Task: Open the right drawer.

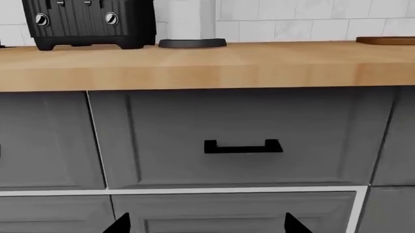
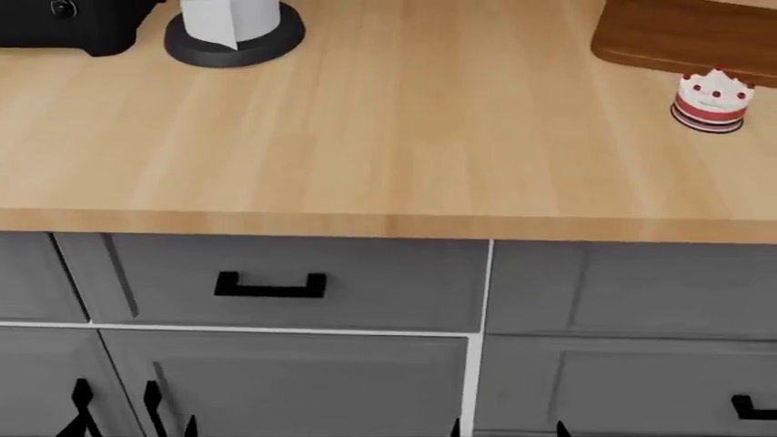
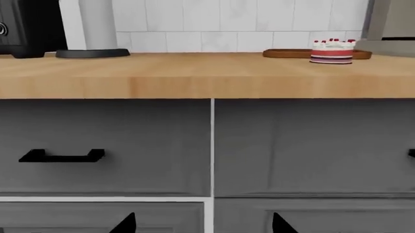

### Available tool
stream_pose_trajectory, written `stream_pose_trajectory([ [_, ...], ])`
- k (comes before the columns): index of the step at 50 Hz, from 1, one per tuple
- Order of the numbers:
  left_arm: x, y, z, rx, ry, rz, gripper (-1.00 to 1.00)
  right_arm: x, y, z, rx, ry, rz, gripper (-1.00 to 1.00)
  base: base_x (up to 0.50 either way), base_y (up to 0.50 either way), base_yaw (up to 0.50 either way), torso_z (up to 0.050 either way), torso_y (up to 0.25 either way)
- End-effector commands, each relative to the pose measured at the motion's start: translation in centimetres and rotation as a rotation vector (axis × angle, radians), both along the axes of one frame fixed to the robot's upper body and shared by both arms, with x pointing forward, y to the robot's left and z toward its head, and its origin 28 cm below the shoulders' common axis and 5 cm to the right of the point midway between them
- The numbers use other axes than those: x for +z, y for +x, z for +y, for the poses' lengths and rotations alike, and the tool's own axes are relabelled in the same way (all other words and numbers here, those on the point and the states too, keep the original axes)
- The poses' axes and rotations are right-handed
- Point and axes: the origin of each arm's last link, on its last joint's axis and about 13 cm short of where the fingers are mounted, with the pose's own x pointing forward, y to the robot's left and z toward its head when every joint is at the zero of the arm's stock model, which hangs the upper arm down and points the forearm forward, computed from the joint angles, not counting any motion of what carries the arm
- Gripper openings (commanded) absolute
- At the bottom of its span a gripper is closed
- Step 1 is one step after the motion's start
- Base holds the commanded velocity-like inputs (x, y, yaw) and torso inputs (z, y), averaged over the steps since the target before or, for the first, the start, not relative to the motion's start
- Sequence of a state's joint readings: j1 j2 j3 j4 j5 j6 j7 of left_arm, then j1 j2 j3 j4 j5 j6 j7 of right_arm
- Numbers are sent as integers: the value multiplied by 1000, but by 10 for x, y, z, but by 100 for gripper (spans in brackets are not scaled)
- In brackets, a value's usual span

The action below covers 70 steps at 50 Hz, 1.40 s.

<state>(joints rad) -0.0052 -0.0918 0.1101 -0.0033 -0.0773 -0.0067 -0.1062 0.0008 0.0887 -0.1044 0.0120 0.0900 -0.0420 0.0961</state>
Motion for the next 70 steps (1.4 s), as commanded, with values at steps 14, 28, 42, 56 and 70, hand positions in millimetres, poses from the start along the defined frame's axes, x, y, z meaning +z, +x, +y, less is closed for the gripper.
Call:
stream_pose_trajectory([
  [14,0,0,0,18,3,-13,100,2,0,0,-7,1,2,100,-29,-230,0,0,0],
  [28,1,1,0,11,-15,-3,100,1,1,-1,-9,7,11,100,-54,-221,0,0,0],
  [42,1,0,1,16,-25,-11,100,1,0,-1,-13,8,12,100,-51,-222,0,0,0],
  [56,1,0,1,12,-26,-8,100,2,0,-1,-12,9,14,100,-37,-227,0,0,0],
  [70,2,0,0,-5,-33,-22,100,2,1,-1,-9,9,19,100,-30,-232,0,0,0],
])
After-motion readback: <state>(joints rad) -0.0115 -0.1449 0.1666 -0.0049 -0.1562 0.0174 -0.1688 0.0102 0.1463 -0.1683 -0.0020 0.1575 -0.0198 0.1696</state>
